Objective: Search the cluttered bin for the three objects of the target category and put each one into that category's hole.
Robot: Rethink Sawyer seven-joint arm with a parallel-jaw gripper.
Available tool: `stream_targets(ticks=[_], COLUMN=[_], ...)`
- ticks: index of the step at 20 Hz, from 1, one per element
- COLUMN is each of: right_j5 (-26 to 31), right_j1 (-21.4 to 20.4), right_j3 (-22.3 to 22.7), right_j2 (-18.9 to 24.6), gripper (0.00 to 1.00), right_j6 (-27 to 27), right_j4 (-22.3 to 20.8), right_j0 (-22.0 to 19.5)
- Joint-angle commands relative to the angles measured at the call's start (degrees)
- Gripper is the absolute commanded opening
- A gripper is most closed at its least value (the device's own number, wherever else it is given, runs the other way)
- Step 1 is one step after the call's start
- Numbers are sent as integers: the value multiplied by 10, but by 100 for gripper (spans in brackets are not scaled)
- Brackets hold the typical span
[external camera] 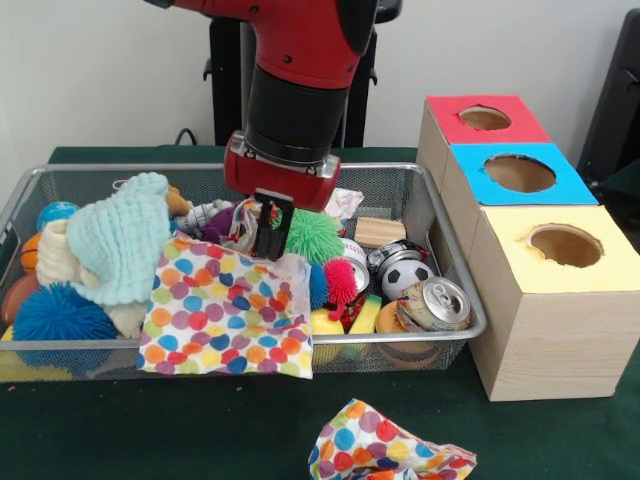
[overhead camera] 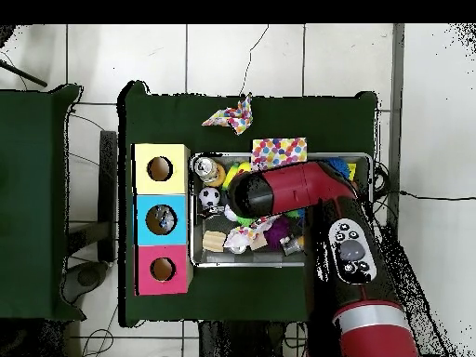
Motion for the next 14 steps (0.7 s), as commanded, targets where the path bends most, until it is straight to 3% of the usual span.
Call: stream_targets(ticks=[1,5,14], right_j5=[-30,-62,-70], right_j1=[17,53,81], right_j3=[12,-3,-24], right_j2=[27,38,73], gripper=[0,0,0], right_j6=[-34,6,-54], right_j4=[-16,0,2], right_j0=[13,31,20])
